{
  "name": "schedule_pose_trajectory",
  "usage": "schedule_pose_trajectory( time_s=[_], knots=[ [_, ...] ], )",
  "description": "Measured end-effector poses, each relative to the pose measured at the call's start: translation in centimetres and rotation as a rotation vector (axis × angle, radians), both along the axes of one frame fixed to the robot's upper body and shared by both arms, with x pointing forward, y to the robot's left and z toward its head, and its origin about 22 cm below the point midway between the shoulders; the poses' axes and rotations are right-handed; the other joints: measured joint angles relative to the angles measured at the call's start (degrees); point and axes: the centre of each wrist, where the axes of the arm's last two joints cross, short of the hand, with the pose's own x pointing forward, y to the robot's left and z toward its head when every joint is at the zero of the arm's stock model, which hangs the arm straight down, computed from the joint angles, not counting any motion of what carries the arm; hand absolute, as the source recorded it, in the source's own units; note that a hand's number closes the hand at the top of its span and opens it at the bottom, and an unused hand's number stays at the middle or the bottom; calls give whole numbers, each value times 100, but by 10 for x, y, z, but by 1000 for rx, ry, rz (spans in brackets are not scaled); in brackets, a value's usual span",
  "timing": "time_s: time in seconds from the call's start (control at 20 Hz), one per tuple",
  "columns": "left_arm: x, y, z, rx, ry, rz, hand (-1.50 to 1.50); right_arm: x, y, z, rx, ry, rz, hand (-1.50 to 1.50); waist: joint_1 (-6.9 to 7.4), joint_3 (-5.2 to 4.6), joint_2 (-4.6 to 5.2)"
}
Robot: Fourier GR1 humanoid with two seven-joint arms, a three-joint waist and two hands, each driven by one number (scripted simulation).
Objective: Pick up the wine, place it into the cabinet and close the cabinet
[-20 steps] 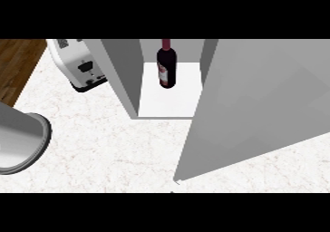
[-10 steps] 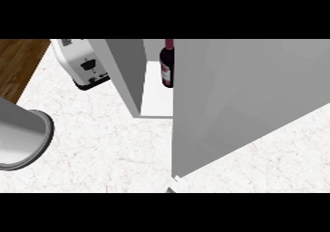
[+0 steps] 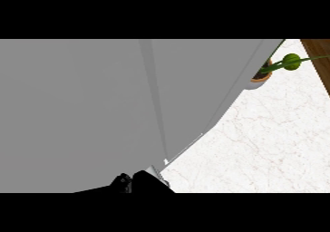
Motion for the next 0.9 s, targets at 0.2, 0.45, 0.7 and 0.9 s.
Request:
schedule_pose_trajectory(
  time_s=[0.2, 0.45, 0.7, 0.9],
  knots=[
    [1, 2, -3, -3, 1, 6, -150, 30, 28, 20, 4, -21, -32, 150, 24, 1, -1],
    [3, 5, -5, 1, -1, 22, -150, 67, 53, 36, -31, -99, -98, 150, -4, 4, -1],
    [3, 3, -4, 0, -8, 25, -150, 106, 62, 38, -68, -147, -183, 150, -40, 6, -2],
    [8, 0, -2, 6, -12, 35, -150, 140, 58, 38, -87, -132, -211, 150, -70, 9, 4]
  ],
)
